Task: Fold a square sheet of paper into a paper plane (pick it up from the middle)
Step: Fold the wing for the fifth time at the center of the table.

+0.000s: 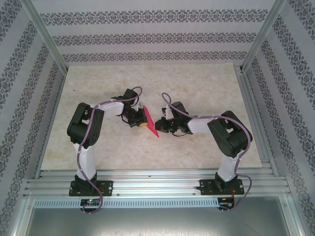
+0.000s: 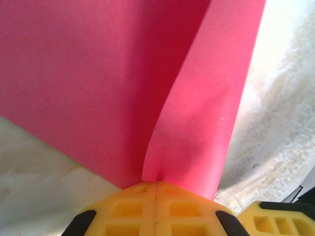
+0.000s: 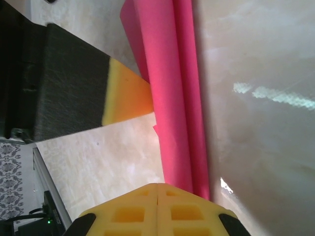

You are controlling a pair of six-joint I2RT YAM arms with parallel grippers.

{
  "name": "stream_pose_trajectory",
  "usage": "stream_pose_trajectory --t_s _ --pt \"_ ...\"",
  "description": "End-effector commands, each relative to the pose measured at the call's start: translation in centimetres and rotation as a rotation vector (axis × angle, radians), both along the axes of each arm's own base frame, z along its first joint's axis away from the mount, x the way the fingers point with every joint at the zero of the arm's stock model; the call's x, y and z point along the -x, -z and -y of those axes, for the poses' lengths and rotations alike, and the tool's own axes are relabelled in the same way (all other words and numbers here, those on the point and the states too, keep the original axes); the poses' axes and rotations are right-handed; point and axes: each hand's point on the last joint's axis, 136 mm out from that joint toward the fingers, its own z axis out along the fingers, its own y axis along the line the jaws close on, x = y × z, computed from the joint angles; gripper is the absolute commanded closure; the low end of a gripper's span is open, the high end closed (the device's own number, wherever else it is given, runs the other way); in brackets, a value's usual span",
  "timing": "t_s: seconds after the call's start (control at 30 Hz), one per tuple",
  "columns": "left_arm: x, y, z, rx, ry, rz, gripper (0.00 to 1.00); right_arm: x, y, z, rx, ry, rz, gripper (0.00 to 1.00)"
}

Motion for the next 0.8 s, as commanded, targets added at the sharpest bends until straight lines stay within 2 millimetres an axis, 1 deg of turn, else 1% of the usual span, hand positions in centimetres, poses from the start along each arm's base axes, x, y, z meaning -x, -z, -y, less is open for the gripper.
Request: stream_pose_trajectory --t_s 0.0,0.13,0.2,0.23,0.3,0.33,0.4,0.5,0.57,0.67,0.77 --pt "-0.2 0.2 0.3 0.004 0.028 0.000 1.00 0.6 1.2 -0.3 0.010 -0.023 -0.032 0.94" --pt "-0.3 0.2 0.3 0.002 0.026 -0.002 1.00 1.3 3.1 0.1 0.047 -0.036 -0.078 0.95" --pt "-0.2 0.5 0.2 -0.002 0.027 -0.008 1.00 1.3 4.2 1.0 0.111 -0.013 -0.091 0.96" --pt "-0.2 0.6 0.3 0.002 0.027 -0.011 1.00 1.3 4.2 1.1 0.114 -0.013 -0.088 0.96" --pt "-0.1 0.7 0.2 -0.003 0.027 -0.013 1.00 1.3 4.1 1.3 0.130 -0.012 -0.094 0.96" --pt "-0.2 0.7 0.2 -0.004 0.028 -0.011 1.00 1.4 3.7 1.1 0.122 -0.023 -0.089 0.96" --pt "-0.1 0.9 0.2 -0.006 0.030 -0.018 1.00 1.2 2.5 0.6 0.101 -0.035 -0.064 0.96" --pt "0.0 1.0 0.1 -0.010 0.026 -0.020 1.00 1.3 0.1 -0.4 0.035 -0.063 -0.023 0.94" --pt "-0.1 1.1 0.1 -0.008 0.027 -0.021 1.00 1.4 -0.6 -0.7 0.007 -0.068 -0.020 0.93" --pt "0.0 1.1 0.1 -0.011 0.027 -0.020 1.00 1.4 -0.6 -0.8 -0.001 -0.064 -0.021 0.93" --pt "0.0 1.2 0.0 -0.013 0.027 -0.023 1.00 1.9 0.9 -0.3 0.028 -0.061 -0.063 0.93"
